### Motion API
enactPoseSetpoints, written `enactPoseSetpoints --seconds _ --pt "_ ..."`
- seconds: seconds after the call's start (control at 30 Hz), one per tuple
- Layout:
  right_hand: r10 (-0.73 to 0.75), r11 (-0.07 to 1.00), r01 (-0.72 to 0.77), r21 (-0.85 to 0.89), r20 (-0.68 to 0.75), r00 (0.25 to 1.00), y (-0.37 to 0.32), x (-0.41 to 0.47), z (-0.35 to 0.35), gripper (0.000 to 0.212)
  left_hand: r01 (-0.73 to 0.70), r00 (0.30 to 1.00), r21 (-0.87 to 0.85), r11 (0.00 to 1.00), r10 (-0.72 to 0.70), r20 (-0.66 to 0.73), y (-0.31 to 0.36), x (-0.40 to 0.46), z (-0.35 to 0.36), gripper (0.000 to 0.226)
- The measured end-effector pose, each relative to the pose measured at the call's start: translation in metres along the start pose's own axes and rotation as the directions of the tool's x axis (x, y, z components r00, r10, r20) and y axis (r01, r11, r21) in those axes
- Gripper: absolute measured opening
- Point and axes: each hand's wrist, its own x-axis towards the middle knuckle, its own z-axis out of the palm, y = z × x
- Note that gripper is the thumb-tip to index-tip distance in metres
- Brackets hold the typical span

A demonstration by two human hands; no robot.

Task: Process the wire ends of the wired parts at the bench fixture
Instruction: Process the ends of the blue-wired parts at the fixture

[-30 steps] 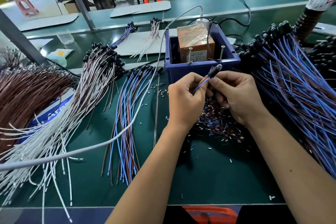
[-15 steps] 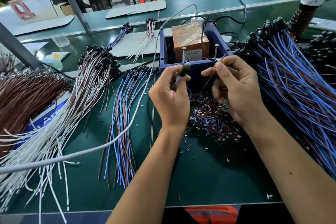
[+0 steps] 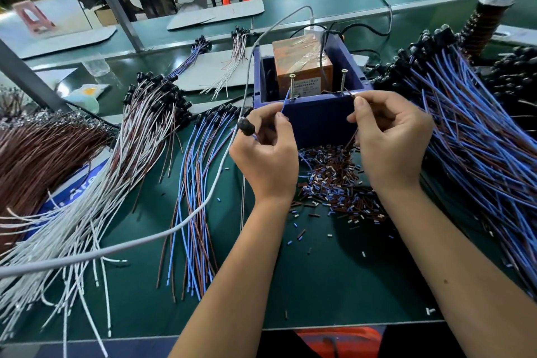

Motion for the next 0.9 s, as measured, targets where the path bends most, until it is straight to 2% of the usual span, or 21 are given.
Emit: enactPoseSetpoints --seconds 0.27,0.7,0.9 --pt "-0.033 0.999 0.033 0.011 0.035 0.999 0.0039 0.0006 0.0018 0.010 0.035 0.999 -0.007 0.999 -0.035 -0.002 0.0027 0.0005 -0.0019 0.014" --pt "-0.023 0.998 0.022 0.050 0.007 1.000 0.0016 0.0001 -0.0013 0.010 0.052 0.999 -0.032 0.998 -0.052 -0.010 0.0031 0.0008 -0.0031 0.015" --pt "-0.026 0.998 0.023 0.061 0.058 0.998 0.0017 -0.0011 0.0006 0.013 0.061 0.998 -0.039 0.997 -0.061 -0.003 0.0028 0.0004 -0.0024 0.015"
